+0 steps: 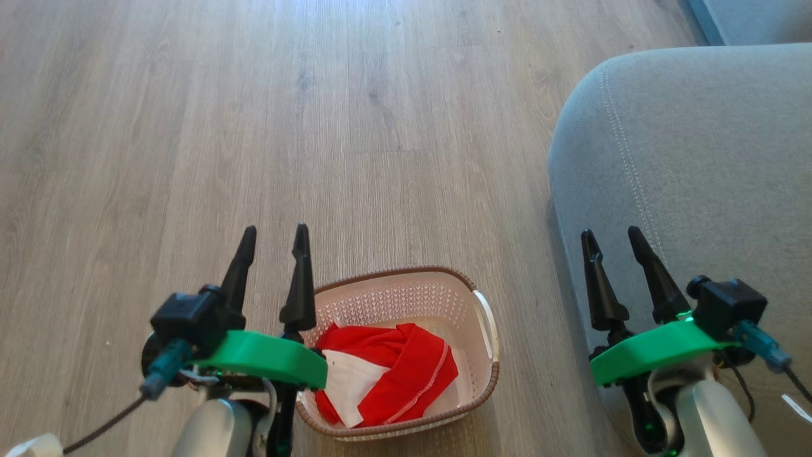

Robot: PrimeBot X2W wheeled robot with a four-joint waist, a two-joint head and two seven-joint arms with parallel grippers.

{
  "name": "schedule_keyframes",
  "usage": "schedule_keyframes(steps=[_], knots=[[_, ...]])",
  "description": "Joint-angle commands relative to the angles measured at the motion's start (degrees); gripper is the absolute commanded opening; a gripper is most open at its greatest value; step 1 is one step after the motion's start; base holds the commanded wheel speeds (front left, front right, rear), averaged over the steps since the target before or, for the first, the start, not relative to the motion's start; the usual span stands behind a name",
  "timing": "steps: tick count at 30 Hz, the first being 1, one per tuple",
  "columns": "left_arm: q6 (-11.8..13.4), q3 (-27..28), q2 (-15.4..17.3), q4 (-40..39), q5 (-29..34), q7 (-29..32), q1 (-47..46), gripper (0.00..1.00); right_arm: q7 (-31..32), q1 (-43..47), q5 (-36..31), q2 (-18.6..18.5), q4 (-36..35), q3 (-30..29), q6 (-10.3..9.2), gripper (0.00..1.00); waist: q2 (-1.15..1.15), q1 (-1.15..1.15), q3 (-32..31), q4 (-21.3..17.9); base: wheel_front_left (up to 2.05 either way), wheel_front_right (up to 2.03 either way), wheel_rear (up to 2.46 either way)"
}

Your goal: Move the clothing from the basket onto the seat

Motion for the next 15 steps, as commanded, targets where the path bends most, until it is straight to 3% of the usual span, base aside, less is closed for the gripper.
schedule_keyframes(steps=[1,5,15], knots=[[0.0,0.4,0.5,-1.5,2.7,-1.0,-2.6,1.0,-1.3,-3.3,-2.5,-0.6,-1.3,1.4,0.02,1.0,0.0,0.0,0.1,-0.1,0.0,0.0,0.0],[0.3,-1.4,1.0,-1.1,6.9,-1.7,-3.1,1.0,-2.0,-3.6,-4.4,-0.6,0.3,2.2,0.02,1.0,0.0,0.0,0.2,-0.3,0.0,0.0,0.0],[5.1,-3.2,1.1,-2.1,12.5,-3.3,-3.6,1.0,-3.7,-4.9,-9.9,-0.7,-0.3,3.0,0.02,1.0,0.0,0.0,0.4,-0.8,0.0,0.0,0.0]])
